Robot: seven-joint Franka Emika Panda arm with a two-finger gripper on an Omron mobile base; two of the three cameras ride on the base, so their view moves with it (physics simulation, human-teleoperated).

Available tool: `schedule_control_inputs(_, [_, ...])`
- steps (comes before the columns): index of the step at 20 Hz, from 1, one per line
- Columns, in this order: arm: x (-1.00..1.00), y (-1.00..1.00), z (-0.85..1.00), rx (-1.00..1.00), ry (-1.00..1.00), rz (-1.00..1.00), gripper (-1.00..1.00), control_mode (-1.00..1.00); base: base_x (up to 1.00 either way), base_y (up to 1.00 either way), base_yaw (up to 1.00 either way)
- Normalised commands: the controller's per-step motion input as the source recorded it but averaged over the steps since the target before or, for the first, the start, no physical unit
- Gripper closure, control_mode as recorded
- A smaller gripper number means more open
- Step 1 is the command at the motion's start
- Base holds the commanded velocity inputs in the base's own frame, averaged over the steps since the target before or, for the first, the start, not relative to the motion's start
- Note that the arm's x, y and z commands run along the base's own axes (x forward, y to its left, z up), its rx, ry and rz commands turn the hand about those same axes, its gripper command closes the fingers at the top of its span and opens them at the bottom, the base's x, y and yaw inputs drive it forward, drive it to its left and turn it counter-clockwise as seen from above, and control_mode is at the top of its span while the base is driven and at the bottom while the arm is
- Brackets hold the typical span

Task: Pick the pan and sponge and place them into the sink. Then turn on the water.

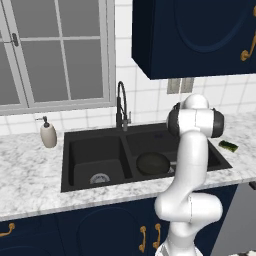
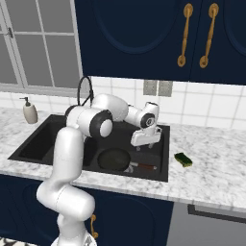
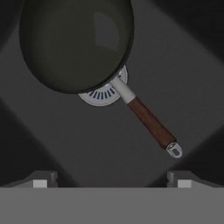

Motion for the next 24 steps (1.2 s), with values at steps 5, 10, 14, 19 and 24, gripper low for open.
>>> schedule_control_inputs(5, [0.00,-0.06,0.00,0.00,-0.02,0.00,-1.00,-1.00,0.00,0.00,0.00])
schedule_control_inputs(10, [0.00,-0.20,0.32,-0.03,-0.02,0.00,-1.00,-1.00,0.00,0.00,0.00])
schedule_control_inputs(14, [0.00,-0.37,0.35,-0.09,0.00,0.00,-1.00,-1.00,0.00,0.00,0.00])
schedule_control_inputs(19, [0.00,-0.48,0.15,-0.07,0.00,0.00,-1.00,-1.00,0.00,0.00,0.00])
schedule_control_inputs(24, [0.00,-0.55,0.00,-0.02,0.00,0.00,-1.00,-1.00,0.00,0.00,0.00])
